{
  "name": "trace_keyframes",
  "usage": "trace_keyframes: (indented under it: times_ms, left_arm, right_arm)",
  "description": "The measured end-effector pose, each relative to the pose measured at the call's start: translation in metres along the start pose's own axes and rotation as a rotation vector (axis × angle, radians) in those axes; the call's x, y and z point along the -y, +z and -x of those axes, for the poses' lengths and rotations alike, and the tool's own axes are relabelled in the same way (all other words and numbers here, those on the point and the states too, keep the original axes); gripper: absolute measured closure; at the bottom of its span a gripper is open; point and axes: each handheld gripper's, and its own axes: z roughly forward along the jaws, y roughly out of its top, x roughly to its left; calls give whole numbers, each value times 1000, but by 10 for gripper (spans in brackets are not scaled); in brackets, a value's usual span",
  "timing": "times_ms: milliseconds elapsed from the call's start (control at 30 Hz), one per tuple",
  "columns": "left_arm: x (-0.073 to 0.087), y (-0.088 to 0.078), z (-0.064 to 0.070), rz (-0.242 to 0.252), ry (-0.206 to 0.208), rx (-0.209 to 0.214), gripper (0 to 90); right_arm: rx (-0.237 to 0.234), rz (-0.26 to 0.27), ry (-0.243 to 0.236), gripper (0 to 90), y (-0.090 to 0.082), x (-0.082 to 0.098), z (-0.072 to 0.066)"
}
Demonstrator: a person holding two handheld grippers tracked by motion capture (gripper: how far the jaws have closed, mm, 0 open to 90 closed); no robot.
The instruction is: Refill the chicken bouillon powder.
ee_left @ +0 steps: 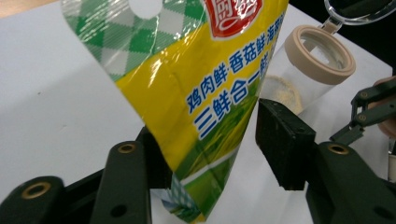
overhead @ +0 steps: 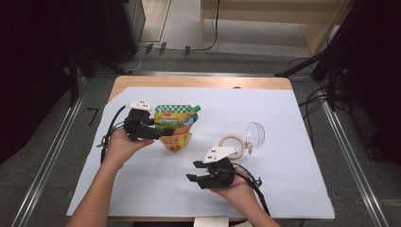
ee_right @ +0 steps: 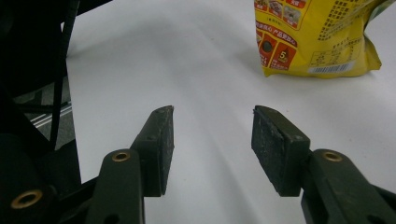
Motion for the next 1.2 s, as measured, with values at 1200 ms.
trace_keyframes:
  times_ms: [1200]
  left_arm:
    - [-18, -25, 22, -48, -3, 25, 900]
  right_arm:
    - [42, 15, 9, 498, 11, 8, 6]
